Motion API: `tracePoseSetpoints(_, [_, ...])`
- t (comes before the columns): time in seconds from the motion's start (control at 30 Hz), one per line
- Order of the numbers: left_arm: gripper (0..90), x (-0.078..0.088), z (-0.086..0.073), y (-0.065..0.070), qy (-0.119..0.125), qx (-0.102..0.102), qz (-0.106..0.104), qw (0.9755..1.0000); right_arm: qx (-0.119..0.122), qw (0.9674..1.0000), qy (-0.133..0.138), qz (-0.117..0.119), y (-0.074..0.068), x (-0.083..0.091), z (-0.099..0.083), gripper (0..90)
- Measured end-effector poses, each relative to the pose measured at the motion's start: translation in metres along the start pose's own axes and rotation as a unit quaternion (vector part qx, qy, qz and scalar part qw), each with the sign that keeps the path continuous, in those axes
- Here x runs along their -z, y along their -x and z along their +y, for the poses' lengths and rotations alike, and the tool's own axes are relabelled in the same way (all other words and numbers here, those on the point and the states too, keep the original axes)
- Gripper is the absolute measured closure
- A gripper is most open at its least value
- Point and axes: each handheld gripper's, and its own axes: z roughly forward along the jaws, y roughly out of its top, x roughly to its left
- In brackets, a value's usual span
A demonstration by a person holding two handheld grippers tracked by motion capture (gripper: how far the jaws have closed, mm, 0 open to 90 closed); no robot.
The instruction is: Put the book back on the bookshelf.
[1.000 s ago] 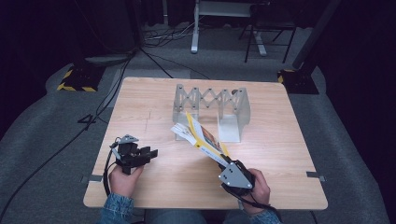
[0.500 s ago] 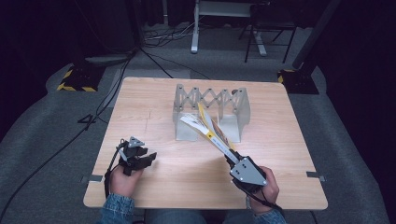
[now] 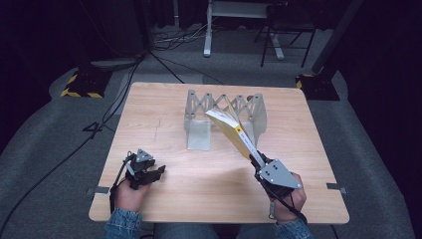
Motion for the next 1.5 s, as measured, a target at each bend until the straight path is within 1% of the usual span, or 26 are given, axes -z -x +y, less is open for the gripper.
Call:
tracePoseSetpoints(0.07, [47.4,-0.001,-0.002,0.001,0.005,-0.02,0.007,0.9998,-0.006,1.0,0.002,0.0,0.004,0.0,0.001,76.2])
tracePoseSetpoints(0.1, [46.2,-0.002,-0.003,0.001,0.008,-0.035,0.011,0.9993,-0.008,1.0,0.003,0.0,0.005,0.0,0.001,76.2])
tracePoseSetpoints(0.13, [44.4,-0.003,-0.004,0.001,0.013,-0.032,0.011,0.9993,-0.011,0.9999,0.003,-0.001,0.006,-0.001,0.001,76.2])
tracePoseSetpoints(0.17, [43.4,-0.002,-0.004,-0.001,0.01,-0.034,0.008,0.9993,-0.012,0.9999,0.003,-0.002,0.008,-0.001,0.001,76.2])
tracePoseSetpoints(0.23, [41.6,-0.003,-0.004,-0.002,0.013,-0.037,0.01,0.9992,-0.011,0.9999,0.002,-0.004,0.01,-0.002,0.002,76.2])
tracePoseSetpoints(0.3, [41.1,-0.003,-0.003,-0.002,0.012,-0.038,0.01,0.9992,-0.011,0.9999,0.002,-0.007,0.01,-0.002,0.003,76.2])
tracePoseSetpoints(0.33, [39.5,-0.003,-0.003,-0.002,0.011,-0.037,0.011,0.9992,-0.014,0.9999,0.002,-0.01,0.013,-0.002,0.003,76.2])
tracePoseSetpoints(0.37, [39.0,-0.003,-0.003,-0.002,0.011,-0.035,0.009,0.9993,-0.015,0.9998,0.001,-0.01,0.014,-0.003,0.003,76.2])
tracePoseSetpoints(0.43, [38.4,-0.003,-0.003,-0.003,0.011,-0.036,0.01,0.9993,-0.024,0.9996,0.002,-0.013,0.018,-0.003,0.003,76.2])
tracePoseSetpoints(0.47, [38.4,-0.003,-0.003,-0.002,0.01,-0.034,0.01,0.9993,-0.024,0.9996,0.002,-0.013,0.018,-0.003,0.003,76.2])
tracePoseSetpoints(0.5, [37.9,-0.003,-0.003,-0.003,0.009,-0.033,0.01,0.9994,-0.04,0.9991,0.004,-0.014,0.024,-0.004,0.003,76.2])
tracePoseSetpoints(0.67, [37.7,-0.004,-0.002,-0.003,0.009,-0.034,0.01,0.9993,-0.065,0.9976,0.001,-0.024,0.036,-0.007,0.002,76.2])
tracePoseSetpoints(0.73, [37.7,-0.004,-0.002,-0.003,0.009,-0.034,0.01,0.9993,-0.069,0.9973,0.002,-0.027,0.038,-0.008,0.002,76.3])
tracePoseSetpoints(0.77, [37.7,-0.004,-0.002,-0.003,0.009,-0.033,0.011,0.9993,-0.083,0.996,0.001,-0.032,0.043,-0.01,0.001,76.3])
tracePoseSetpoints(0.8, [37.7,-0.004,-0.002,-0.003,0.009,-0.033,0.011,0.9993,-0.083,0.996,0.001,-0.032,0.043,-0.01,0.001,76.3])
tracePoseSetpoints(0.83, [37.6,-0.004,-0.002,-0.002,0.01,-0.031,0.011,0.9994,-0.098,0.9946,0.004,-0.031,0.047,-0.013,0.001,76.3])
tracePoseSetpoints(0.87, [37.6,-0.004,-0.002,-0.002,0.01,-0.031,0.011,0.9994,-0.098,0.9946,0.004,-0.031,0.047,-0.013,0.001,76.3])
tracePoseSetpoints(0.9, [37.6,-0.004,-0.002,-0.002,0.01,-0.031,0.011,0.9994,-0.111,0.9934,0.009,-0.027,0.05,-0.018,0.0,76.3])
tracePoseSetpoints(1.0, [37.6,-0.004,-0.002,-0.002,0.01,-0.031,0.011,0.9994,-0.123,0.992,0.008,-0.027,0.054,-0.023,0.0,76.2])
tracePoseSetpoints(1.1, [37.5,-0.004,-0.002,-0.002,0.01,-0.031,0.011,0.9994,-0.128,0.9913,0.008,-0.033,0.056,-0.03,0.001,76.2])
tracePoseSetpoints(1.23, [36.9,-0.004,-0.002,-0.002,0.008,-0.033,0.012,0.9994,-0.135,0.9901,0.009,-0.035,0.058,-0.04,0.003,76.3])
tracePoseSetpoints(1.33, [36.9,-0.004,-0.002,-0.002,0.01,-0.032,0.012,0.9994,-0.137,0.9899,0.009,-0.037,0.059,-0.045,0.005,76.3])
tracePoseSetpoints(1.37, [36.9,-0.004,-0.002,-0.002,0.01,-0.031,0.012,0.9994,-0.135,0.9901,0.008,-0.039,0.058,-0.05,0.006,76.3])
tracePoseSetpoints(1.47, [36.8,-0.004,-0.002,-0.002,0.01,-0.032,0.012,0.9994,-0.134,0.9901,0.008,-0.043,0.058,-0.054,0.007,76.3])
tracePoseSetpoints(1.5, [36.7,-0.004,-0.002,-0.002,0.01,-0.031,0.012,0.9994,-0.137,0.9895,0.009,-0.045,0.058,-0.056,0.008,76.3])
